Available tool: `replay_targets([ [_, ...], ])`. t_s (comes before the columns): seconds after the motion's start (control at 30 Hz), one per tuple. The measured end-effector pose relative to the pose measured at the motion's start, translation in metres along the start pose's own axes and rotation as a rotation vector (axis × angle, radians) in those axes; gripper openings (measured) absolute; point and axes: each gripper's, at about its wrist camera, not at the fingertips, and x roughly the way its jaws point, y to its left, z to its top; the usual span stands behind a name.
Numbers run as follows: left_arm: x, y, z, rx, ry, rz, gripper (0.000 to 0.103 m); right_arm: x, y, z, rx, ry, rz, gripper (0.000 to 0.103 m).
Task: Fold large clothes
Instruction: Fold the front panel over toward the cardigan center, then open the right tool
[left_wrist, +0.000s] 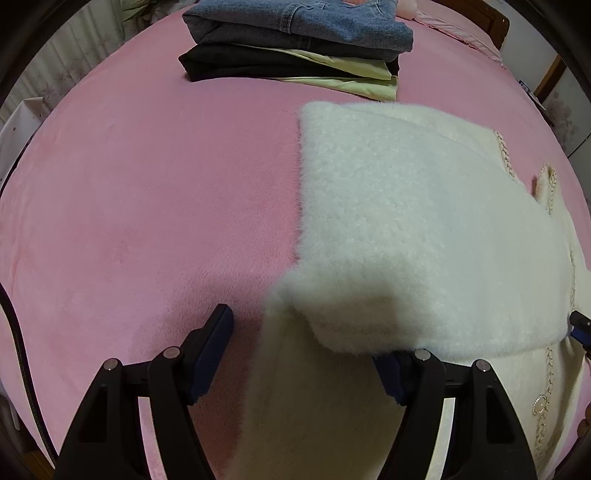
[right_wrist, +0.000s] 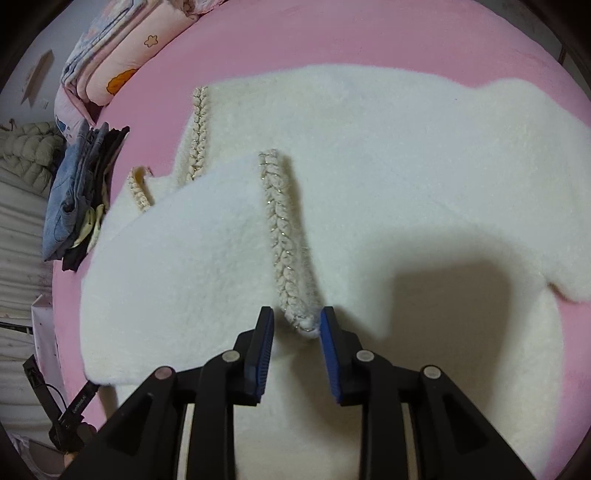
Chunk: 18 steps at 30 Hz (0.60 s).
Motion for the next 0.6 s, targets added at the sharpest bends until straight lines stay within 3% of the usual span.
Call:
replay_targets([
  [0.13,0.002,0.001,-0.002,-0.021,-0.013,0.015,0.074,0.012,0.007,-0.006,-0.049,0.004,-0.029,0.035],
  [0.17,0.001,0.001,-0.003,-0.027,-0.020,0.024,0.074,0.010,0.008,-0.006,-0.069,-0.003,-0.043,0.032],
  [0.2,-0.001,0.002,-0.004,-0.034,-0.033,0.040,0.073,0.008,0.009,-0.007,-0.090,-0.007,-0.083,0.014],
  [0.37,-0.009,0.006,-0.008,-0.050,-0.061,0.035,0.057,-0.031,0.011,-0.021,-0.072,-0.093,-0.035,0.014],
  [0.6,-0.011,0.010,-0.010,-0.070,-0.063,0.045,0.058,-0.022,0.007,-0.048,-0.082,-0.043,-0.116,0.014],
])
